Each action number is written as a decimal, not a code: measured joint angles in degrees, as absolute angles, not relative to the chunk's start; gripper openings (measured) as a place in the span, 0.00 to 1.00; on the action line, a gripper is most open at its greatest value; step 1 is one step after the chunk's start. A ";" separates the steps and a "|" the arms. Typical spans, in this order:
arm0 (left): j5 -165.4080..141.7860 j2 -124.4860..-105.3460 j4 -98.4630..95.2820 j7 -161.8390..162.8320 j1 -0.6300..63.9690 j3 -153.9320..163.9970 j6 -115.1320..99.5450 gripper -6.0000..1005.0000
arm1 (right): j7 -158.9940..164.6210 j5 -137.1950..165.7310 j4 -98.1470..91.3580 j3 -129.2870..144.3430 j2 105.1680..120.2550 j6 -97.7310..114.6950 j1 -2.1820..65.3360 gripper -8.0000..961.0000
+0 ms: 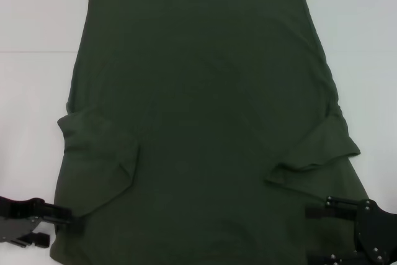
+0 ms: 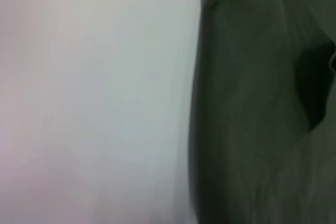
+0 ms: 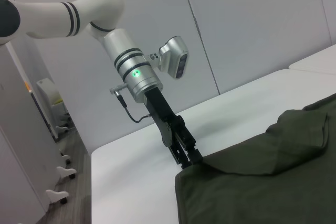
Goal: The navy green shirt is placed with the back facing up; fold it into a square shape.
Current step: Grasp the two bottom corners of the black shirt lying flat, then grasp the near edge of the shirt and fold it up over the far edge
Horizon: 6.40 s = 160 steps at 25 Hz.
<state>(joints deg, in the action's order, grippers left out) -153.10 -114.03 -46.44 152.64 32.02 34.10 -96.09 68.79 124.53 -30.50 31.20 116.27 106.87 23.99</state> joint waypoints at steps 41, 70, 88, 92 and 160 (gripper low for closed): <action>-152.68 -116.44 -50.08 153.10 33.14 42.95 -95.46 0.18 | 69.75 124.45 -30.53 28.30 115.79 109.12 24.10 0.96; -147.39 -114.30 -47.67 143.67 33.57 36.11 -97.75 0.03 | 136.03 149.43 -47.75 26.18 108.40 106.55 33.79 0.96; -147.30 -114.24 -47.90 143.31 33.21 36.03 -97.18 0.02 | 135.81 151.17 -45.23 30.36 109.69 99.46 33.09 0.96; -147.30 -114.25 -47.90 143.30 33.17 36.03 -97.14 0.02 | 134.67 151.20 -45.22 30.48 110.24 98.72 33.01 0.96; -146.85 -114.77 -47.90 141.82 32.43 34.71 -97.32 0.03 | 130.25 151.33 -43.24 34.23 115.00 95.43 34.86 0.96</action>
